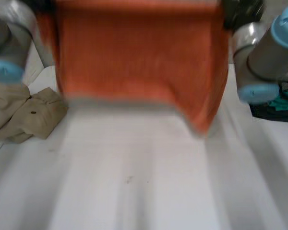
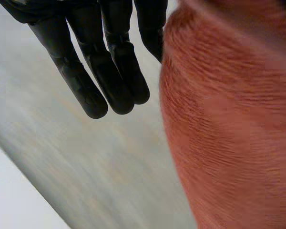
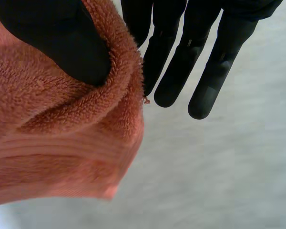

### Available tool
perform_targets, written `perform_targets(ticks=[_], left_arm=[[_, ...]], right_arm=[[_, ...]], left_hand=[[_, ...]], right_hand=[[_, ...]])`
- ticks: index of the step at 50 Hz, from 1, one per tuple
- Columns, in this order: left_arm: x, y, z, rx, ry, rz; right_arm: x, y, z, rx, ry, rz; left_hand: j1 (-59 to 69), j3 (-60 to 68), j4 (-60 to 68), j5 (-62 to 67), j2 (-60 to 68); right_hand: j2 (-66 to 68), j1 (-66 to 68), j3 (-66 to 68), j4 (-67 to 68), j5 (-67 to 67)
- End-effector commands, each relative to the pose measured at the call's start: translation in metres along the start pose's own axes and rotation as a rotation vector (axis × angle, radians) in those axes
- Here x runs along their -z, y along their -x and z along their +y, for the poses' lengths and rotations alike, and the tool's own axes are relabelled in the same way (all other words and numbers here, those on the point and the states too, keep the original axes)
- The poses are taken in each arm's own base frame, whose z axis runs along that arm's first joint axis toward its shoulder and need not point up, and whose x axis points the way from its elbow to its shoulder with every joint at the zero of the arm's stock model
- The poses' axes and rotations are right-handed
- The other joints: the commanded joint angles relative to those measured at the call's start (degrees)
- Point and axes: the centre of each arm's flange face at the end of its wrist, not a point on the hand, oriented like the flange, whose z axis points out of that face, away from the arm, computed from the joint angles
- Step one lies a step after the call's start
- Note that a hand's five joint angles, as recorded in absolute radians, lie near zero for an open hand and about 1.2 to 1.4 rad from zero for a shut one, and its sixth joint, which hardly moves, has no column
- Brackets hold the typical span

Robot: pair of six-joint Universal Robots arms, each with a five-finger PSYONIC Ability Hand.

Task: Fold the laundry.

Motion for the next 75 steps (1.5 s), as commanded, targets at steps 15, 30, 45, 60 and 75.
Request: perform_targets(ticks=[15,30,45,60,75], left_arm=[[0.033,-0.013,0.066,0.125,0.247,0.042],[0.123,-0.058,0.204,-0.027,0.597,0.254],[0.137,-0.039,0.208,-0.075,0.622,0.287],[0.150,-0.032,0.189,-0.025,0.657,0.372],[0.150,-0.020,0.175,0.056,0.706,0.345]], right_arm=[[0.040,0.024,0.022,-0.078,0.081,-0.144],[0.139,0.085,0.116,-0.079,0.474,-0.473],[0.152,0.067,0.111,-0.086,0.511,-0.480],[0.143,0.054,0.118,-0.127,0.522,-0.522],[0.121,0.035,0.153,-0.318,0.649,-0.528]], left_hand=[[13.4,11.9,11.1,13.5,11.6],[0.9,-0.6,-1.4,0.9,-1.0],[-31.3,-32.8,-33.6,-31.2,-33.1],[13.4,11.9,11.1,13.5,11.6],[13.4,11.9,11.1,13.5,11.6]], right_hand=[[12.7,15.5,11.8,11.4,10.8],[12.7,15.5,11.8,11.4,10.8],[12.7,15.5,11.8,11.4,10.8],[-17.8,-15.0,-18.6,-19.0,-19.6],[-27.2,-24.4,-28.1,-28.5,-29.1]])
